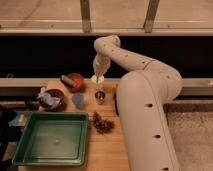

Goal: Place fork in paper cup

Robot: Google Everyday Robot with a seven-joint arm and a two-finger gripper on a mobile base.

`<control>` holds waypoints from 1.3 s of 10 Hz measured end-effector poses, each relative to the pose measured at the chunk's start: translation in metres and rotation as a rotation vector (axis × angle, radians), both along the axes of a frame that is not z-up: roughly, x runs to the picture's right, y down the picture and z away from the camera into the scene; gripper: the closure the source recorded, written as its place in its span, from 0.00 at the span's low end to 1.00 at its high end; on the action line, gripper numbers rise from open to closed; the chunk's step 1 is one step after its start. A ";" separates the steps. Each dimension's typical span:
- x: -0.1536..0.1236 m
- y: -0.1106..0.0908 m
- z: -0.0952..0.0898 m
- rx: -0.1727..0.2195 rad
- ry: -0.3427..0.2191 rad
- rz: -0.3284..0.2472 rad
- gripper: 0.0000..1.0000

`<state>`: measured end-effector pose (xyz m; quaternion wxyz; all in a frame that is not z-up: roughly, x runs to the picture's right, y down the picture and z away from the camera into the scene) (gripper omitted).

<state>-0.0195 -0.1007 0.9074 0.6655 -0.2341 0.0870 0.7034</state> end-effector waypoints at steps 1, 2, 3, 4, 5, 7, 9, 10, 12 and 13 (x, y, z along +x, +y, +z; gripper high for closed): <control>-0.001 0.004 0.003 -0.013 0.000 -0.001 1.00; -0.002 0.007 0.005 -0.024 -0.002 -0.003 1.00; -0.003 0.010 0.007 -0.033 -0.003 -0.005 1.00; -0.003 0.011 0.008 -0.044 -0.003 -0.008 0.99; -0.003 0.014 0.010 -0.056 -0.004 -0.012 0.93; -0.004 0.016 0.011 -0.070 -0.006 -0.017 0.74; -0.006 0.017 0.013 -0.082 -0.008 -0.020 0.53; -0.007 0.018 0.013 -0.087 -0.009 -0.022 0.44; -0.010 0.018 0.017 -0.096 -0.009 -0.023 0.25; -0.012 0.018 0.019 -0.099 -0.008 -0.023 0.22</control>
